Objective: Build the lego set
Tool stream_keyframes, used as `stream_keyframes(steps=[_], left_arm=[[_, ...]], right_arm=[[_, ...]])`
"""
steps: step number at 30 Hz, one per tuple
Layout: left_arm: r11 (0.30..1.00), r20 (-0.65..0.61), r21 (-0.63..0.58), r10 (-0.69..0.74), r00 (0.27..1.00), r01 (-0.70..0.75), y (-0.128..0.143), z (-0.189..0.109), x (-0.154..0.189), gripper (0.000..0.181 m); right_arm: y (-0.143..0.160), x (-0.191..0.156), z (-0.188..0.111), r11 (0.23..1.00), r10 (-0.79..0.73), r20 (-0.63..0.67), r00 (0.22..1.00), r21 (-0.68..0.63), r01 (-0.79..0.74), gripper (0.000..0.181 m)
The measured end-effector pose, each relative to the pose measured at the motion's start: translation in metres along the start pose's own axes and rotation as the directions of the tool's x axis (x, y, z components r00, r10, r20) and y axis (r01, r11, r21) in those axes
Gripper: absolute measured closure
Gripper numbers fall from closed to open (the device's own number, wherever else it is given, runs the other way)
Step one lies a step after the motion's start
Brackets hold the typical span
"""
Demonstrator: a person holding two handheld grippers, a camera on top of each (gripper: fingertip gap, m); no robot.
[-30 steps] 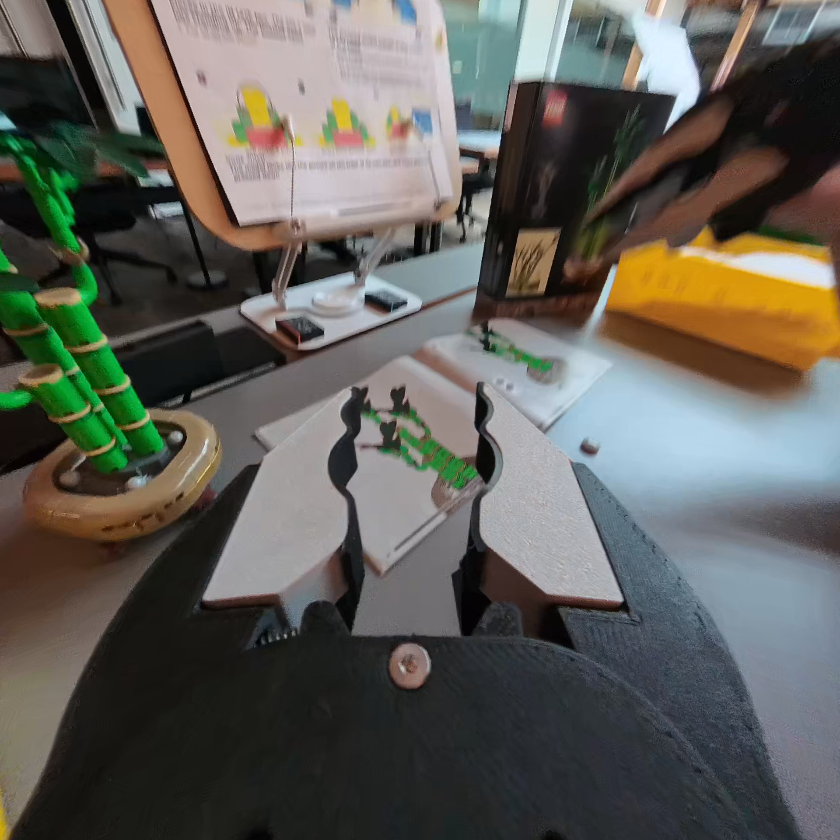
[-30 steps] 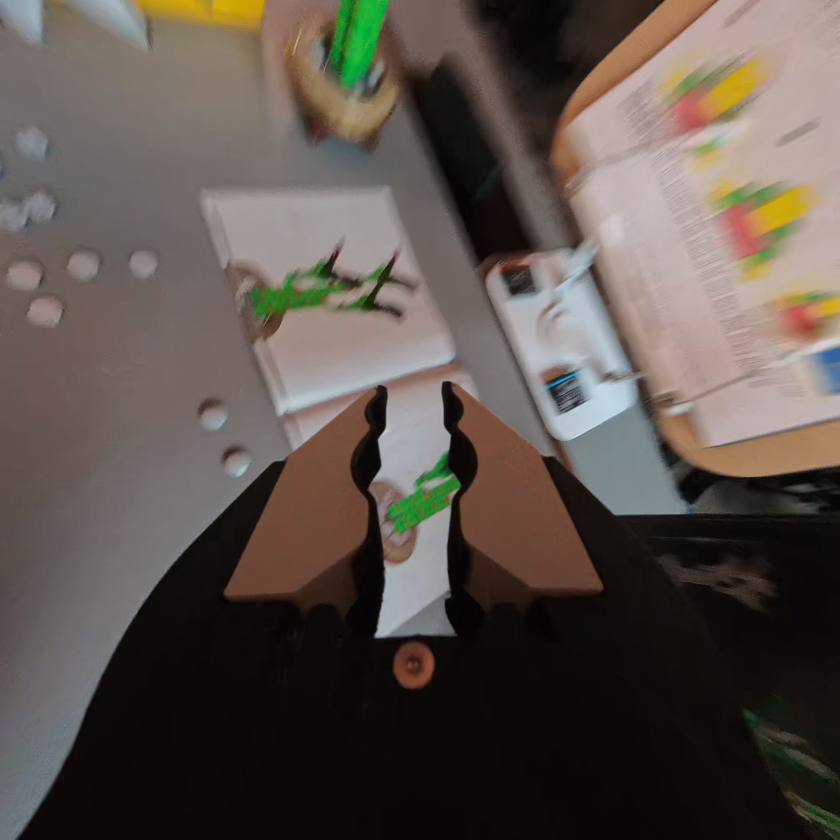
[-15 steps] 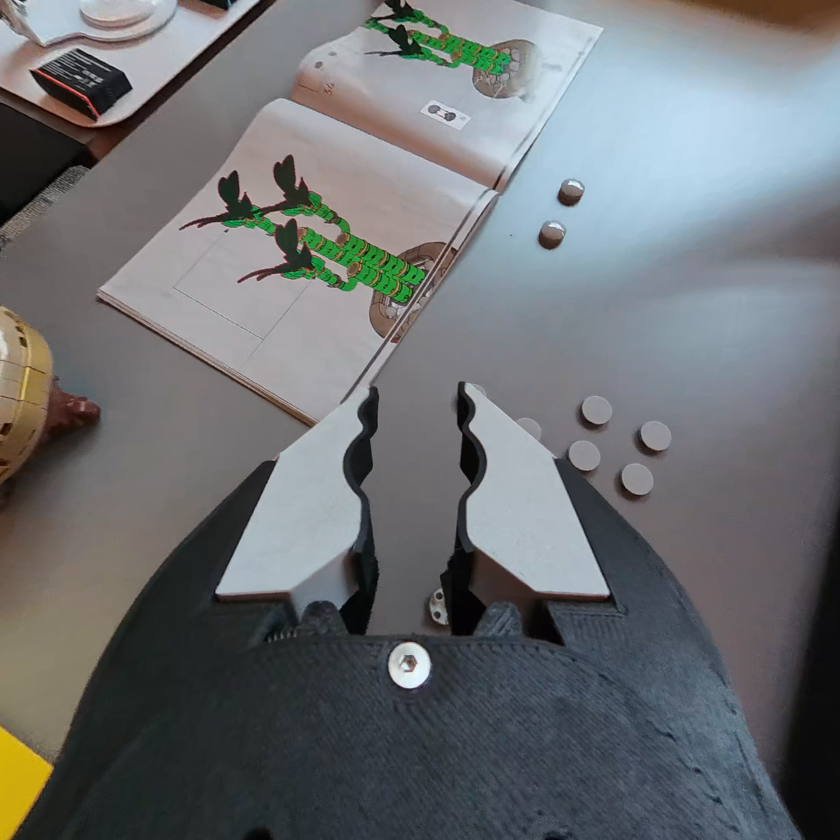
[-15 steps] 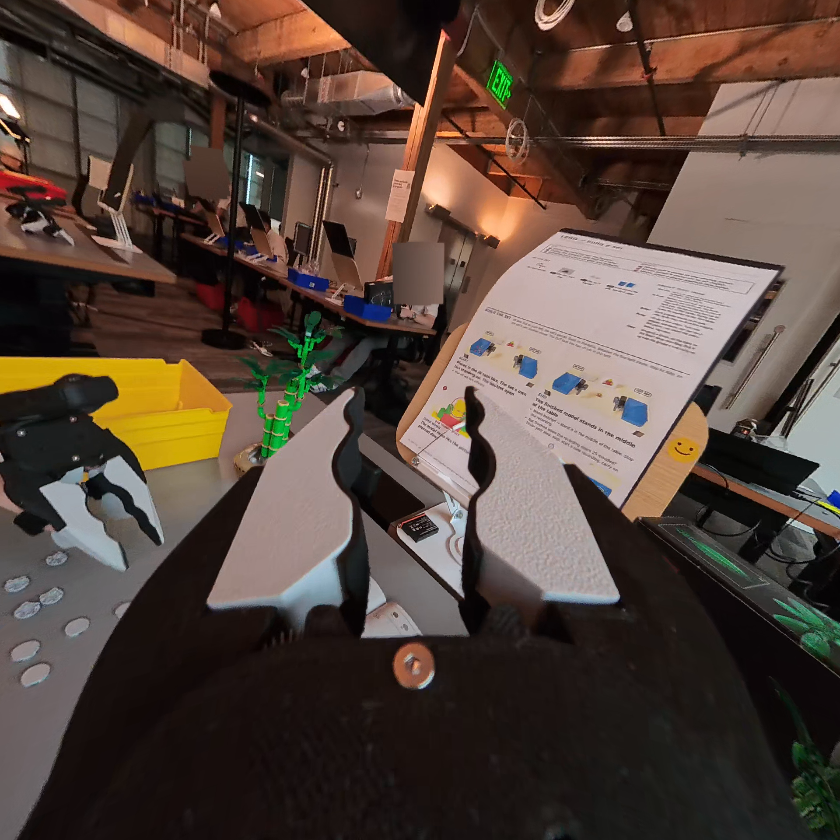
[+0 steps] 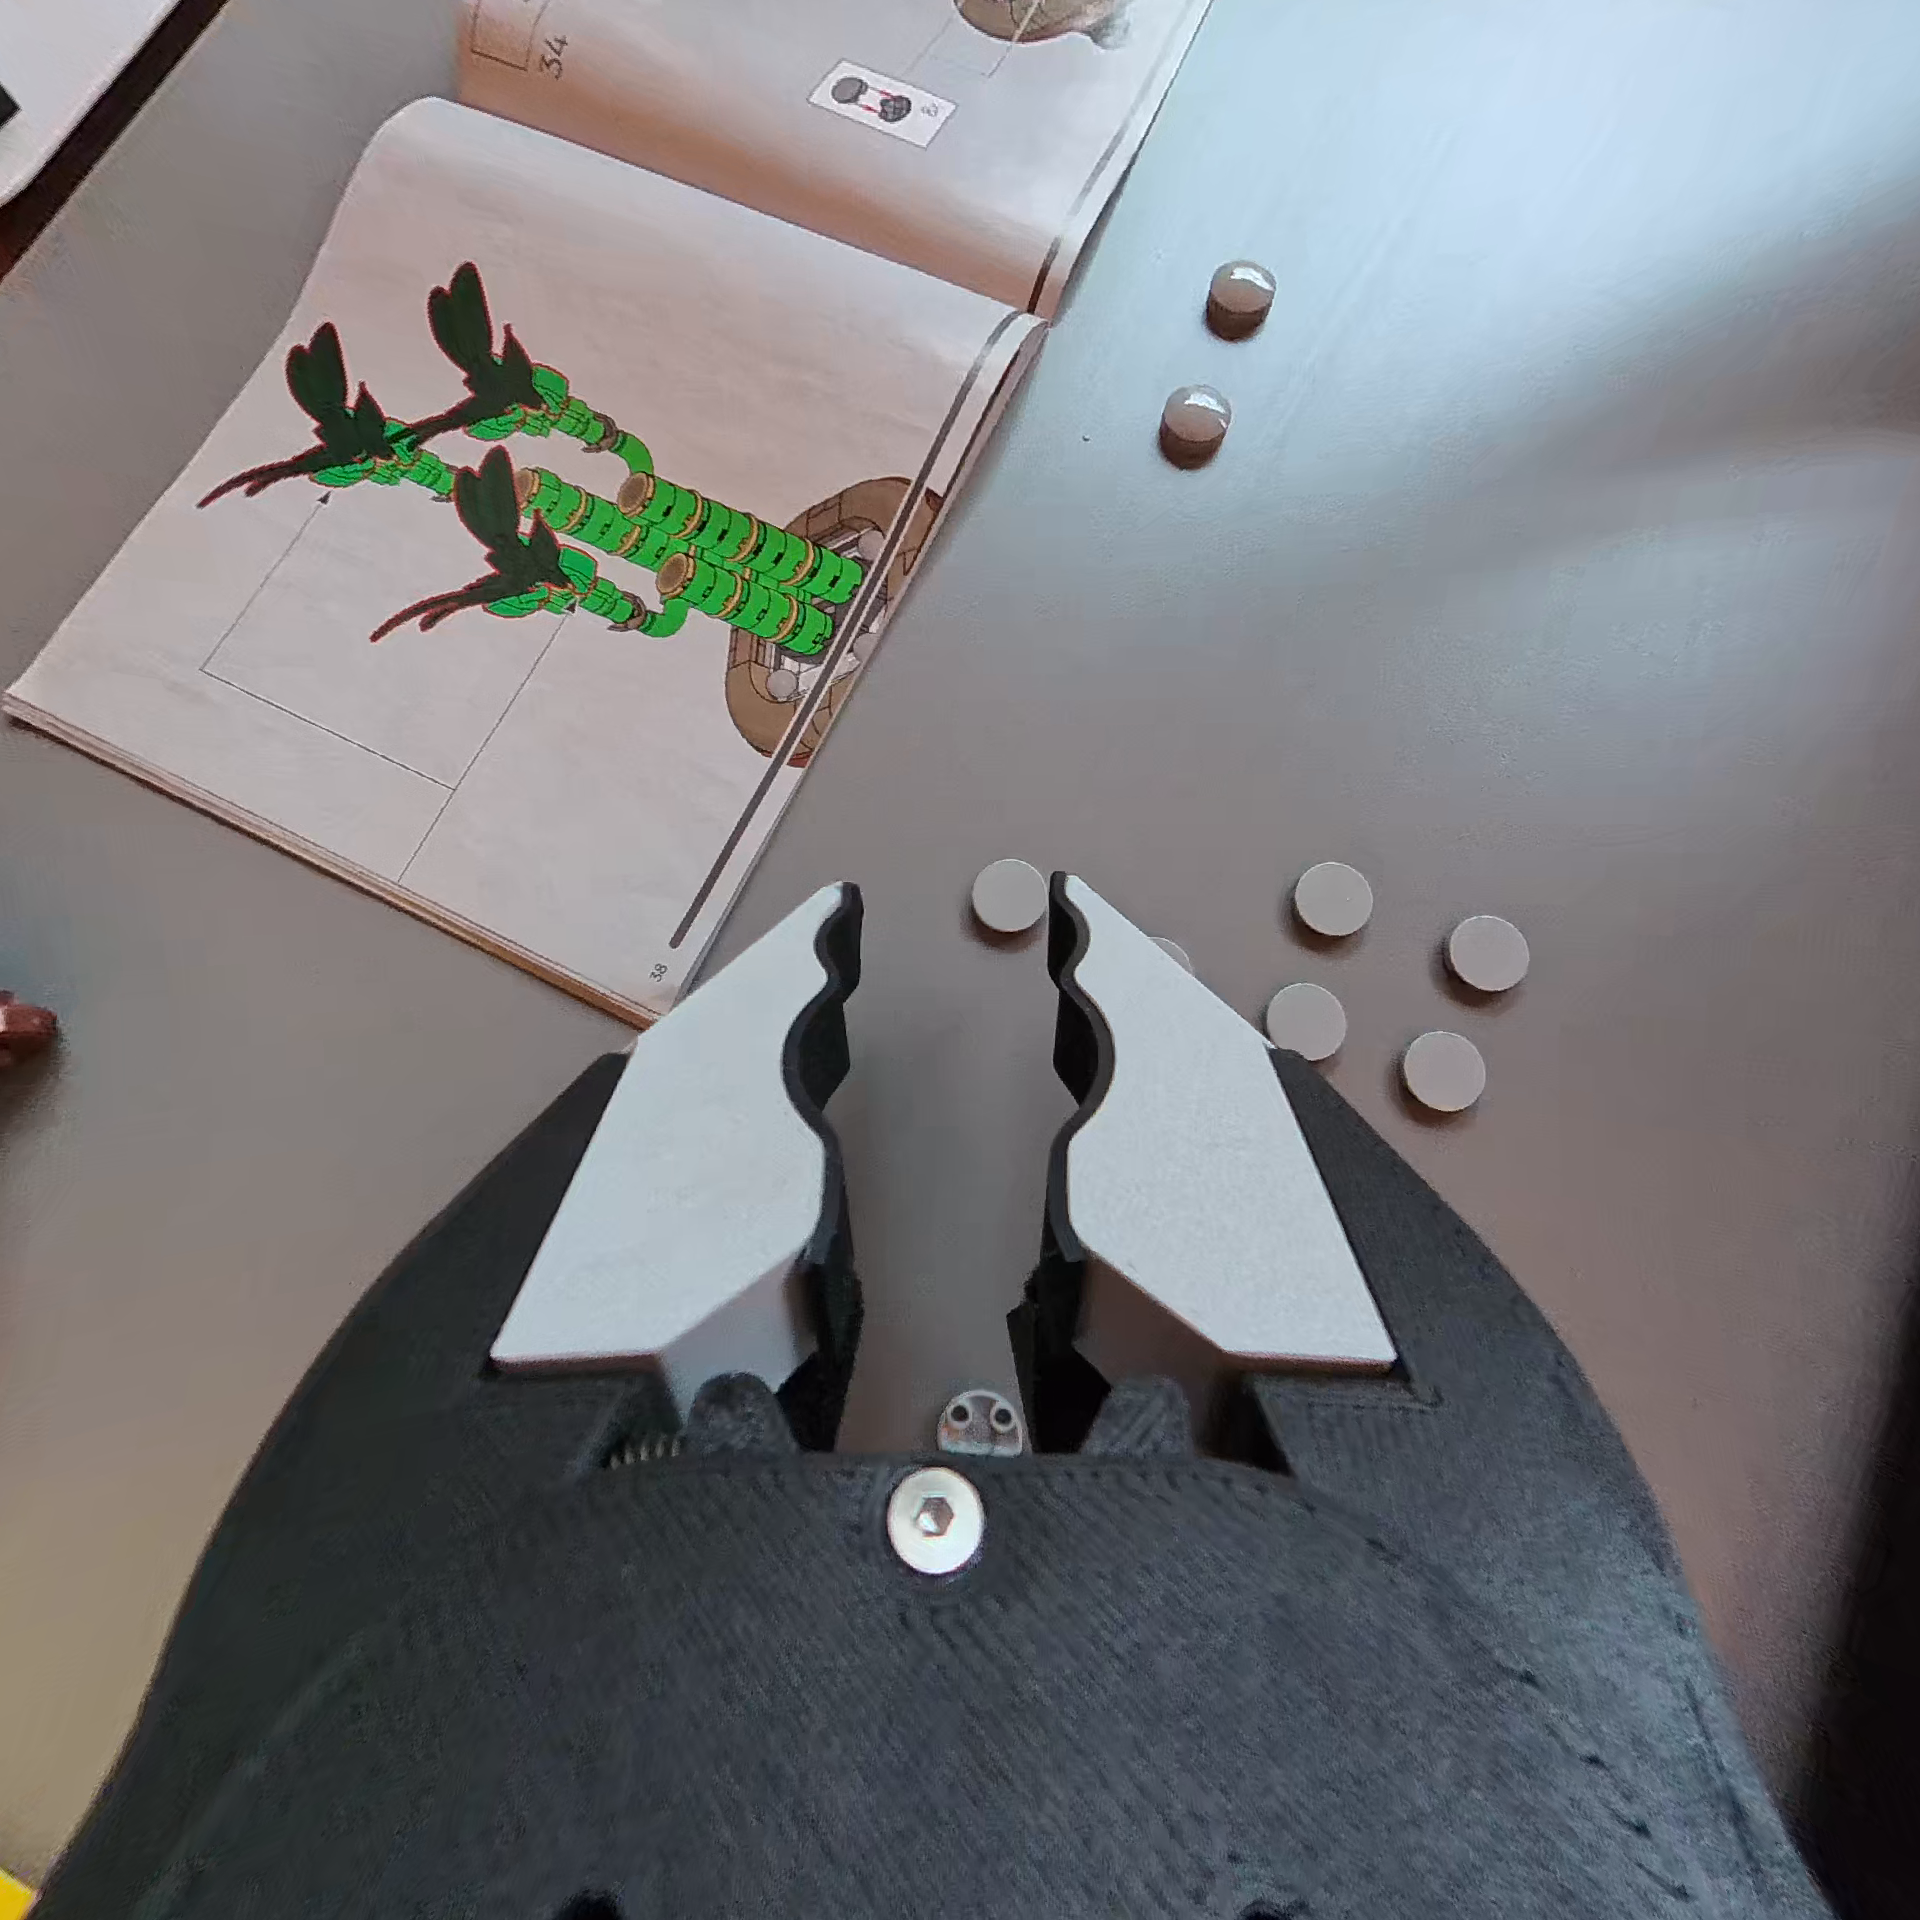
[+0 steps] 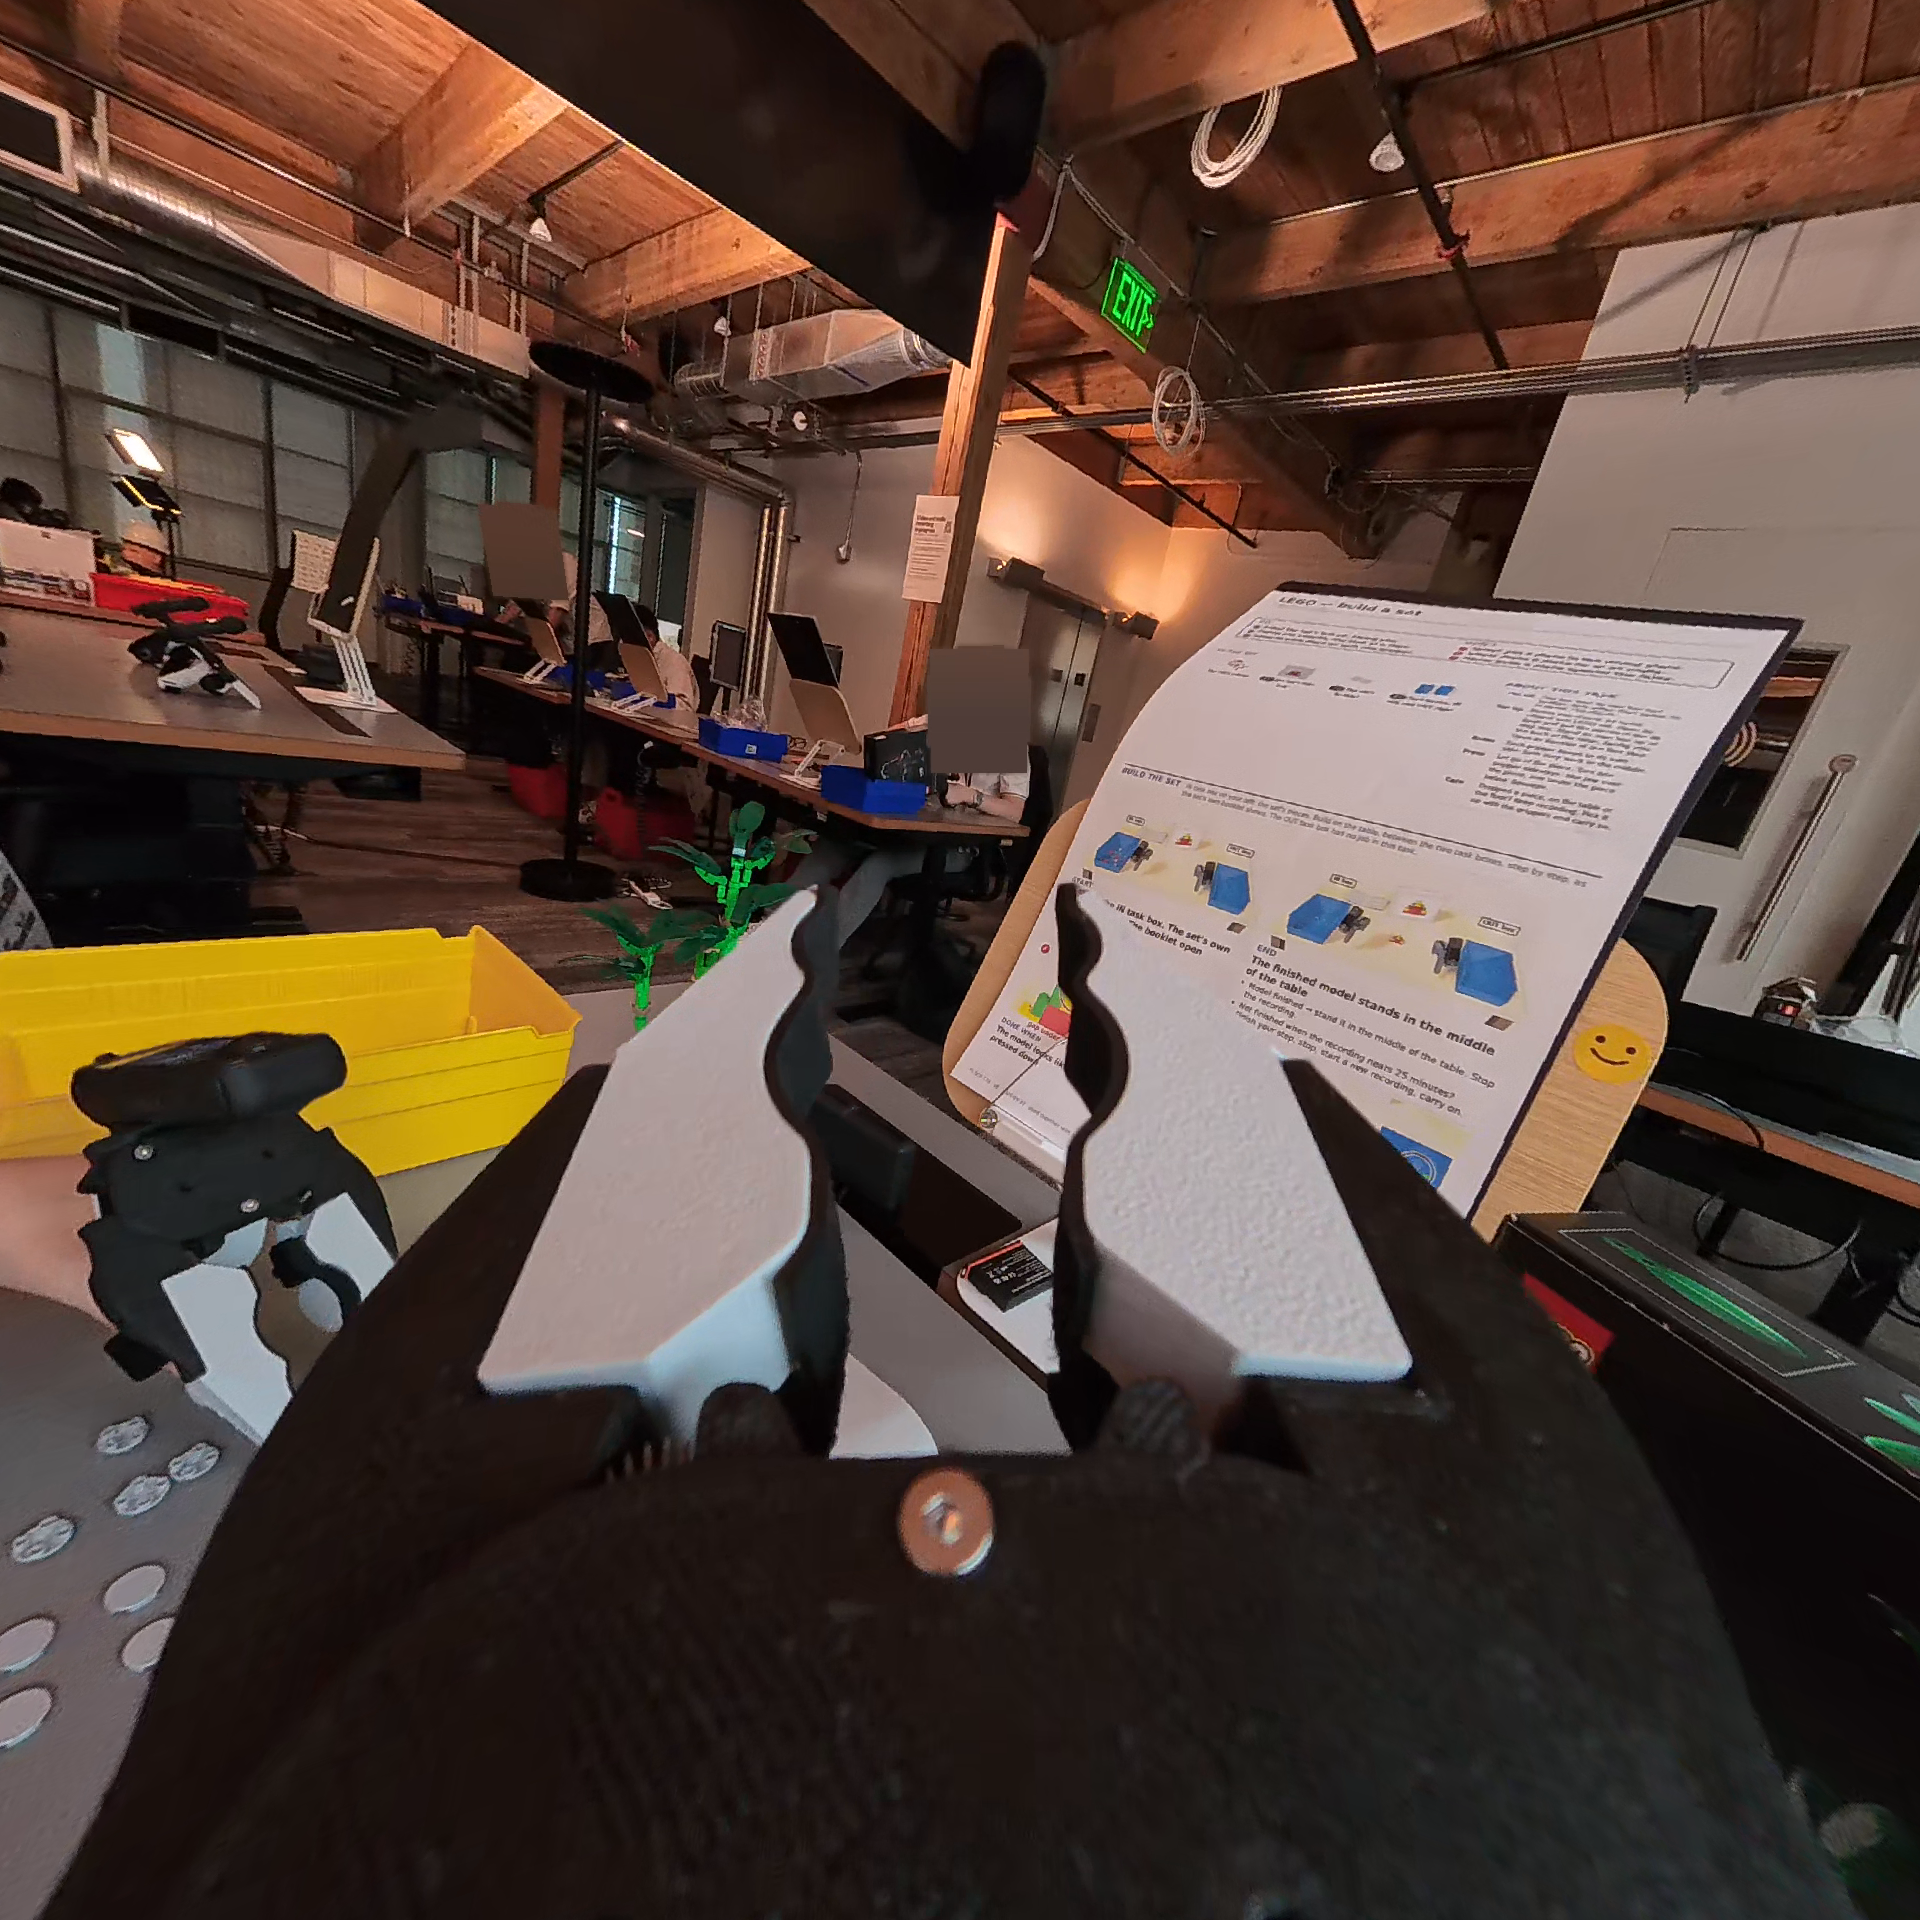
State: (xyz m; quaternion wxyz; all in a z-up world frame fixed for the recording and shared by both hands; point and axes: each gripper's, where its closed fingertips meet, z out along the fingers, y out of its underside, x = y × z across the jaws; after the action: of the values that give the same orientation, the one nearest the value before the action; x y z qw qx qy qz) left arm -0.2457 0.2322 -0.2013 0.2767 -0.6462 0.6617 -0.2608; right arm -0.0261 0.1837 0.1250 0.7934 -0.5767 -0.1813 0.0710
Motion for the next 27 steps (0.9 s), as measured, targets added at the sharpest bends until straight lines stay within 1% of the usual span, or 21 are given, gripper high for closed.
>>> stream_keyframes(steps=[10, 15, 27], left_arm=[[0.995, -0.006, -0.09, 0.05, 0.999, -0.05, 0.01, 0.016, 0.008, 0.151], [0.995, -0.024, -0.087, 0.048, 0.999, -0.05, 0.008, 0.018, 0.011, 0.154], [0.996, -0.022, -0.082, 0.044, 0.999, -0.046, 0.008, 0.018, 0.01, 0.159]], right_arm=[[-0.004, 0.0, -0.002, 0.998, 0.048, 0.016, 0.999, 0.03, -0.048, 0.142], [0.001, -0.002, 0.001, 0.999, 0.043, 0.025, 0.999, 0.011, -0.044, 0.142], [0.011, -0.008, 0.007, 0.999, 0.032, 0.045, 0.998, -0.038, -0.03, 0.142]])
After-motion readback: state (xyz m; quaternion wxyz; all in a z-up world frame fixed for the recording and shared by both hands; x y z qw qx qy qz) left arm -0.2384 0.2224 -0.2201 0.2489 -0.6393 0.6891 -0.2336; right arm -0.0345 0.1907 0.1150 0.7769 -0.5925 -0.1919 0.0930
